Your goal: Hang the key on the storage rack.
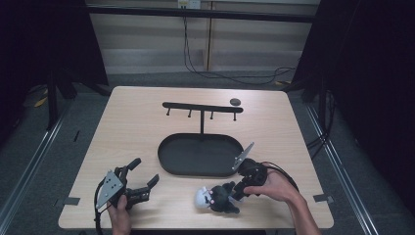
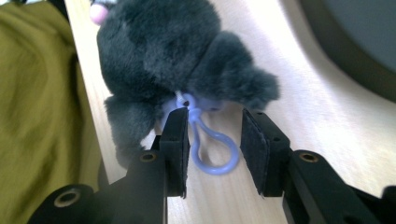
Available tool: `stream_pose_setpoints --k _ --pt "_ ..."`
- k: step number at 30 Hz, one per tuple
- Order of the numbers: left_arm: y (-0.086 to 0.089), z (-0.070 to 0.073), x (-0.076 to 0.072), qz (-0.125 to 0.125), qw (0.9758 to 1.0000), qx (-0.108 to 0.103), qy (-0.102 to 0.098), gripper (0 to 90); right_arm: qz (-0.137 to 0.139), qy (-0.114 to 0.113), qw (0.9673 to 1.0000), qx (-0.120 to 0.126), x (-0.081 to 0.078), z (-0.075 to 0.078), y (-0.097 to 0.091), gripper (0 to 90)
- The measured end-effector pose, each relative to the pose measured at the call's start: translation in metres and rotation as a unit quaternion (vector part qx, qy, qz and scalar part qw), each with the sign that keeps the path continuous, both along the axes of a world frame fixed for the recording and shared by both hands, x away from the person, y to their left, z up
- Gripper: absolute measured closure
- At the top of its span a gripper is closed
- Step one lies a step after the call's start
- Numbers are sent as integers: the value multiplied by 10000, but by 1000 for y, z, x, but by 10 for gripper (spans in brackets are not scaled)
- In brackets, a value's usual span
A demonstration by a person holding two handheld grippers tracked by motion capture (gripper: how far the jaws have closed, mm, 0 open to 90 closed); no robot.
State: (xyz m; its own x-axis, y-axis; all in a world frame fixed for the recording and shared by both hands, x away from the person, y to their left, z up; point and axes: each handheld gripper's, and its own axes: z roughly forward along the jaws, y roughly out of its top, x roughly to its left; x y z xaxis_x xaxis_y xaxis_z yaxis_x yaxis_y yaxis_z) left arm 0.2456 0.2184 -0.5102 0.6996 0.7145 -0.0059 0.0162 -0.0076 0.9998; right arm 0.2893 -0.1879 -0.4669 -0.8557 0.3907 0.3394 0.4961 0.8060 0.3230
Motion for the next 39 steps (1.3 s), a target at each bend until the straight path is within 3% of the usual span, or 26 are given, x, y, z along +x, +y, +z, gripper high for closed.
stream_pose_setpoints --k 4,11,17,21,25,30,33,39 --pt "0 0 0 -1 10000 -1 -1 154 131 52 9999 -65 0 -4 5 644" --pt "0 0 0 -1 10000 -2 0 154 131 252 9995 -124 4 -7 3 701" --pt "0 0 0 0 10000 -2 0 154 269 205 9991 -266 1 -5 11 652" --pt "0 0 0 -2 10000 -1 -1 154 317 180 9985 -412 0 -4 15 720" --pt "0 0 0 -1 10000 -1 -1 154 383 222 9982 -406 0 -7 17 862" --pt "0 0 0 0 10000 -1 -1 154 377 349 9980 -367 1 -7 17 869" --pt "0 0 0 0 10000 -3 0 154 389 394 9979 -322 2 -1 17 870" --pt "0 0 0 0 10000 -1 0 154 410 276 9981 -380 4 16 20 871"
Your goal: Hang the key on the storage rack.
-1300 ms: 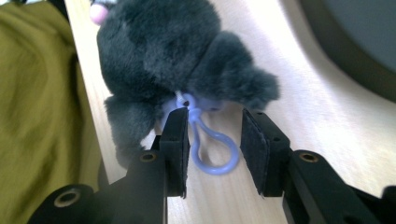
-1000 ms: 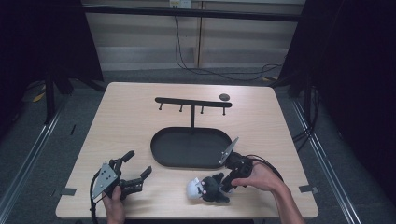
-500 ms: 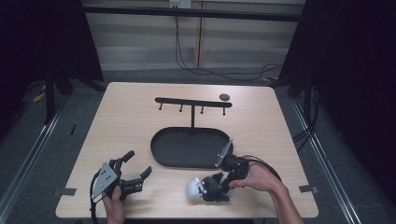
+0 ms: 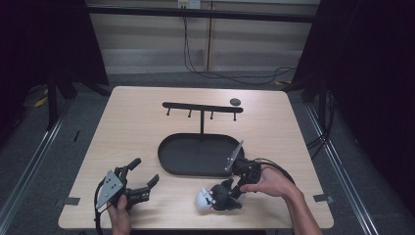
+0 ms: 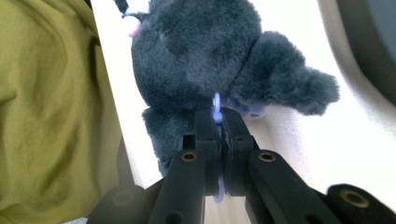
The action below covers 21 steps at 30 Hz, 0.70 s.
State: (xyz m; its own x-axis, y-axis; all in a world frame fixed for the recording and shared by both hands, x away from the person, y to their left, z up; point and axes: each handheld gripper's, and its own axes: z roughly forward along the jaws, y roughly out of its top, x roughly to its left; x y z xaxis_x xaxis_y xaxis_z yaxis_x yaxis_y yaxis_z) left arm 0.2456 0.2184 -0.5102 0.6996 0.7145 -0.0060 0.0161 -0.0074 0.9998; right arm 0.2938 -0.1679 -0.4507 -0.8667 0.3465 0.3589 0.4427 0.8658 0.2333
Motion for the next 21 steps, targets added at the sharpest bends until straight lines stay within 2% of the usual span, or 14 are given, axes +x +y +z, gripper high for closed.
stream_pose_setpoints --k 6,9,17,21 --pt "0 0 0 -1 10000 1 -1 154 79 -178 9998 30 1 15 5 872" --pt "0 0 0 -3 10000 0 -1 154 73 -148 9999 -27 2 20 8 873" --pt "0 0 0 0 10000 -2 -1 154 132 -281 9995 -16 6 35 13 873" --pt "0 0 0 -1 10000 -2 -1 154 176 -375 9991 2 6 48 14 873"
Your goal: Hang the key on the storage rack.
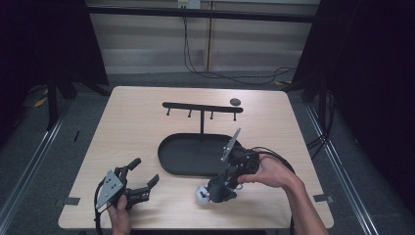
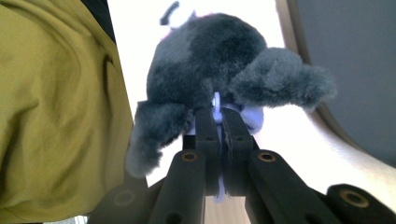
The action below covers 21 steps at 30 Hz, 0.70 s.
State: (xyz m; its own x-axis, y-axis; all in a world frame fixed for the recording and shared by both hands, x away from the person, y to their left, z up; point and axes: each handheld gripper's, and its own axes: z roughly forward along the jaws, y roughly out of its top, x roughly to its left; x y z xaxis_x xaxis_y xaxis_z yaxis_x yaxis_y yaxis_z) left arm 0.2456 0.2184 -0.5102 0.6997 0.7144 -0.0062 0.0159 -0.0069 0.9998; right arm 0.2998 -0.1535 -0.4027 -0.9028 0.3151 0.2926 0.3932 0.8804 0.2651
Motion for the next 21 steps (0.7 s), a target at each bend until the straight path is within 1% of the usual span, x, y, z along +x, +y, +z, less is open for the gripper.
stream_pose_setpoints --k 2,3,4,5,6,7,9,10,13,17,21 --pt "0 0 0 -1 10000 0 0 154 19 -67 10000 -11 0 6 1 873" --pt "0 0 0 0 10000 2 1 154 77 -143 9999 -1 0 10 1 873" --pt "0 0 0 0 10000 0 1 154 49 -122 9999 -45 -1 13 2 873" --pt "0 0 0 1 10000 2 1 154 68 -163 9998 -29 0 15 3 873" --pt "0 0 0 -1 10000 1 2 154 93 -216 9997 -62 0 18 3 873" --pt "0 0 0 0 10000 2 1 154 49 -196 9997 -121 0 21 4 873" --pt "0 0 0 0 10000 0 1 154 4 -271 9996 -86 1 27 5 873" --pt "0 0 0 0 10000 3 2 154 51 -317 9995 -64 3 28 5 873" --pt "0 0 0 1 10000 2 2 154 32 -348 9994 -70 4 35 7 873" --pt "0 0 0 1 10000 3 1 154 105 -446 9989 -97 5 46 12 873" --pt "0 0 0 1 10000 1 2 154 174 -599 9980 -90 7 59 17 873"
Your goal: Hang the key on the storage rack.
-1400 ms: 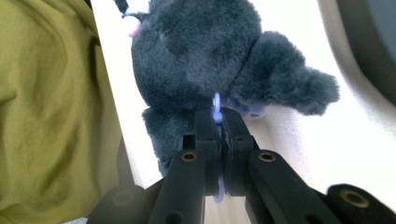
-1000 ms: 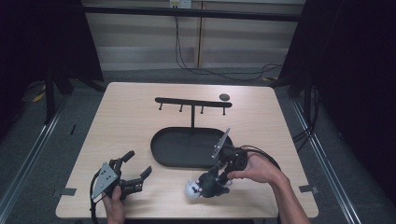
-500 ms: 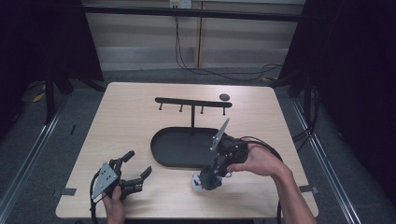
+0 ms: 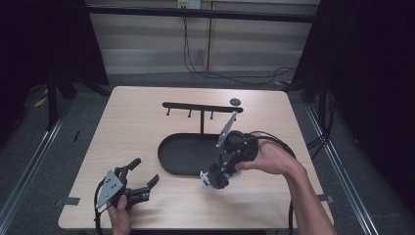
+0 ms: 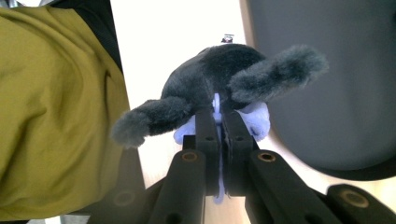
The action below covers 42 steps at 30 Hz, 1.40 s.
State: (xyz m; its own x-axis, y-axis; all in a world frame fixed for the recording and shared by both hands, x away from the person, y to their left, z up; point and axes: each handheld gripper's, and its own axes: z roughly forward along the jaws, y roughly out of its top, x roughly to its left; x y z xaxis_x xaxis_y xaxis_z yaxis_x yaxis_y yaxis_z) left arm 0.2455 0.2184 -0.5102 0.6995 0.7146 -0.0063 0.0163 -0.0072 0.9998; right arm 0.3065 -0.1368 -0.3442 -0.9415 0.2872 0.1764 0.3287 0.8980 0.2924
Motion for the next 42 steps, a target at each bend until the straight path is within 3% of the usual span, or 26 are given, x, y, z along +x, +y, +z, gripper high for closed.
stream_pose_setpoints --k 14,22,26,33,42 --pt "0 0 0 -1 10000 2 0 154 179 -36 9998 24 12 20 15 873" --pt "0 0 0 -1 10000 1 0 154 81 2 10000 2 26 28 20 873" --pt "0 0 0 -1 10000 0 -1 154 113 28 9999 109 34 30 24 873" --pt "0 0 0 -2 10000 2 -1 154 90 54 9999 49 44 36 34 873" --pt "0 0 0 -2 10000 3 -1 154 279 -53 9995 -157 53 43 52 873"
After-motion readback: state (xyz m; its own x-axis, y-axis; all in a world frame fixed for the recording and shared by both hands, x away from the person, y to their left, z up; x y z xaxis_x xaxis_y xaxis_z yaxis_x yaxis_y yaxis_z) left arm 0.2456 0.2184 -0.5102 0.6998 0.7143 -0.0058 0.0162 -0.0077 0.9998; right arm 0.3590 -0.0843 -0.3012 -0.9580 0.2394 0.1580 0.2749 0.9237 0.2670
